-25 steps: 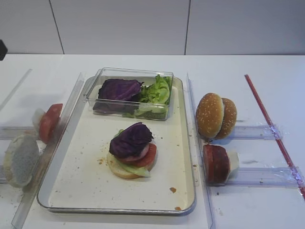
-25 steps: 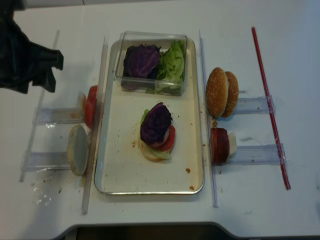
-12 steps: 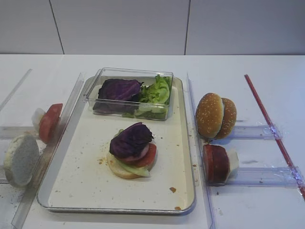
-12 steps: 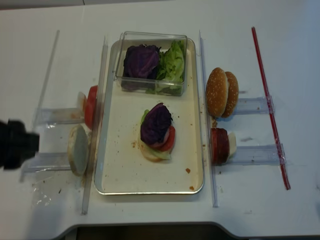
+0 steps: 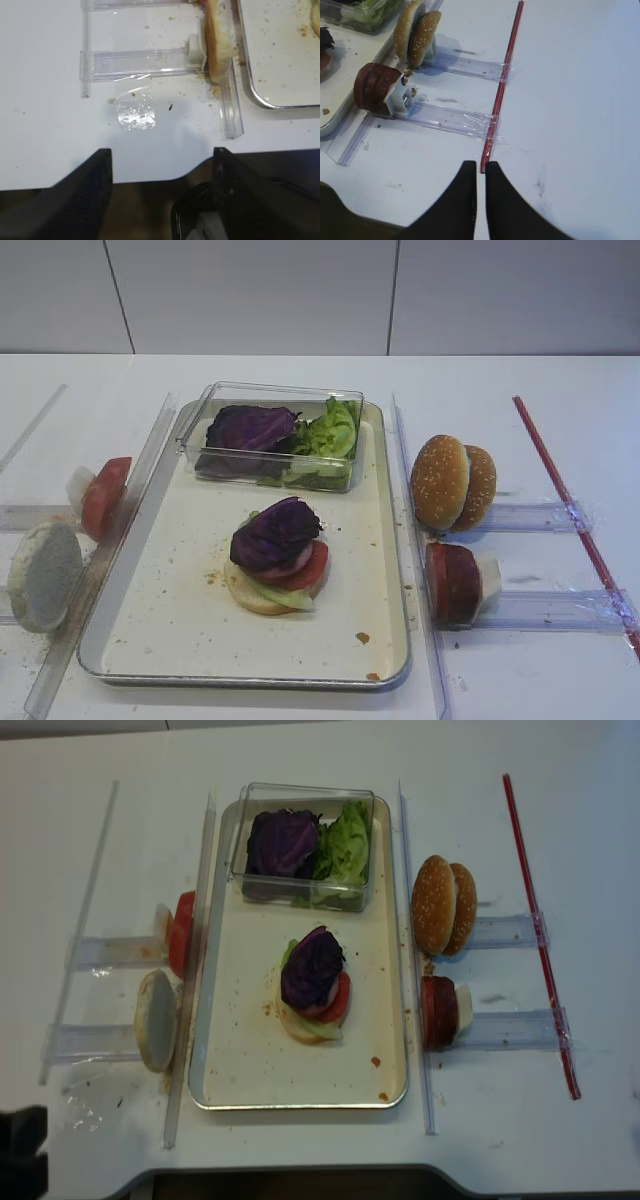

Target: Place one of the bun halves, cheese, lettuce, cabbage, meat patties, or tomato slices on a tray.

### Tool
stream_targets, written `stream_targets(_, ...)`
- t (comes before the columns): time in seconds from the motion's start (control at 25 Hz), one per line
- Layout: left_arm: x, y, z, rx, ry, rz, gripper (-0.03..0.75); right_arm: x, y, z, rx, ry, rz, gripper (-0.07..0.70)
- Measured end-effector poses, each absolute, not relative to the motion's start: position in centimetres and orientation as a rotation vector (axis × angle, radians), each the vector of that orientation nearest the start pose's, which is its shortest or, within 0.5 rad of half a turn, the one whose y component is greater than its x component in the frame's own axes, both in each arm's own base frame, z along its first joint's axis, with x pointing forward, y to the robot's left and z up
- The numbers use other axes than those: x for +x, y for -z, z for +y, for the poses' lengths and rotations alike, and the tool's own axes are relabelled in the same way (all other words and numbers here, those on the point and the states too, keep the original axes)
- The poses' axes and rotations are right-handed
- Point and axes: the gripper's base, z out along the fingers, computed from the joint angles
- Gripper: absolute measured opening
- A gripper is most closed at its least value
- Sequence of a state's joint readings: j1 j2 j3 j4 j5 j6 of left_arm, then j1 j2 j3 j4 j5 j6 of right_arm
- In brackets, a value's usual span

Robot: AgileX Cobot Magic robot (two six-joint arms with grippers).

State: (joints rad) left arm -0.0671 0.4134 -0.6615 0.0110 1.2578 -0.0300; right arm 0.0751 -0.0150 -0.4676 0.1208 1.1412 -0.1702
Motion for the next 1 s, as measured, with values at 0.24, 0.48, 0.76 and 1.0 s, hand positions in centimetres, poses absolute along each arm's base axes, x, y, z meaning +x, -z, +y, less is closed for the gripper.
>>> stream_targets(0.24, 1.0, -28.0, 0.3, 0.048, -0.01, 2.384, 0.414, -0.8, -26.2, 0.9, -0.272, -0.091, 2.12, 0.078)
stream_targets(0.48, -1.2, -26.8, 0.5, 0.046, -0.012, 2.208, 0.414, -0.8, -26.2, 0.9, -0.271, -0.091, 2.12, 0.078)
stream_targets(0.76, -1.1, -26.4, 0.5, 0.049, -0.013, 2.166, 0.414, -0.8, -26.2, 0.9, -0.271, -0.091, 2.12, 0.078)
stream_targets(1.0, -1.0, -26.3, 0.5, 0.049, -0.013, 2.167, 0.413, -0.8, -26.2, 0.9, -0.271, -0.091, 2.12, 0.078)
